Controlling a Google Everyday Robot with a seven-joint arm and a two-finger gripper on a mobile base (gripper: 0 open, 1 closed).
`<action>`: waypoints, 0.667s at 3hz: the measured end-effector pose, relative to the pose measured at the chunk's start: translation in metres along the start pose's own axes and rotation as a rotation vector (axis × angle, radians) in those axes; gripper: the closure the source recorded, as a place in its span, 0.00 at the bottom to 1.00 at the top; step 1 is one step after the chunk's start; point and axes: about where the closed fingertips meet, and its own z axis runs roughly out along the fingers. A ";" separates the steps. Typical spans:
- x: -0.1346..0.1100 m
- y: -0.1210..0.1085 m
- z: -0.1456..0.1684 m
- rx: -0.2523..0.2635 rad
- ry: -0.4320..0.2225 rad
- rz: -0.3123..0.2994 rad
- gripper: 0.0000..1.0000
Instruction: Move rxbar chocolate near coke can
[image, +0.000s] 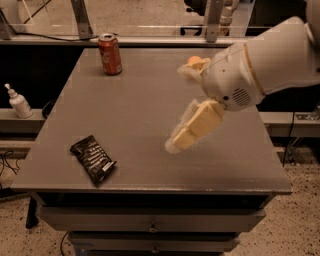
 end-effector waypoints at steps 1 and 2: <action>-0.021 0.009 0.002 -0.020 -0.067 -0.016 0.00; -0.021 0.008 0.001 -0.017 -0.063 -0.011 0.00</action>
Offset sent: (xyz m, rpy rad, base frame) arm -0.0081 0.0175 0.0122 0.0614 -0.0129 0.0390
